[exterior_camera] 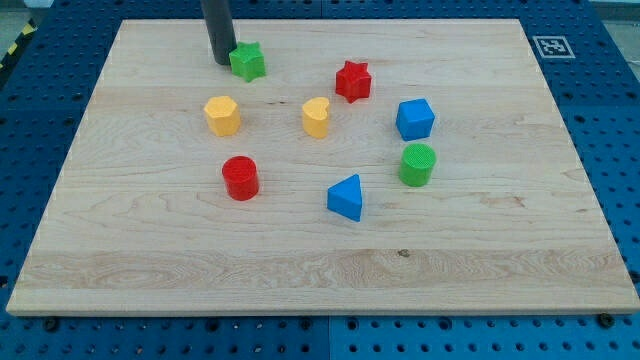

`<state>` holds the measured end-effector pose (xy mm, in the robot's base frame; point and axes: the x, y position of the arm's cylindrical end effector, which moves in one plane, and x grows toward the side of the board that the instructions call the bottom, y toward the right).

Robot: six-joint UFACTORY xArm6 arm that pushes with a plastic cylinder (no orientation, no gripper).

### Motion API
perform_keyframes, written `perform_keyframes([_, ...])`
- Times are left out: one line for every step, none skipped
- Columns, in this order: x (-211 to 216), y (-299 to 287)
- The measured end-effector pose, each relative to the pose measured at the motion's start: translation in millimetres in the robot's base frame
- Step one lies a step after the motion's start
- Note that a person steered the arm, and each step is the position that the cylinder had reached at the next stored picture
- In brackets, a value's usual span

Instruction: Push the green star towards the center

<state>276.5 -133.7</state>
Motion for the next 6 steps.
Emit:
perform_keyframes([-12, 0])
perform_keyframes([-14, 1])
perform_keyframes([-8, 14])
perform_keyframes([1, 30])
perform_keyframes([8, 38])
perform_keyframes([12, 47])
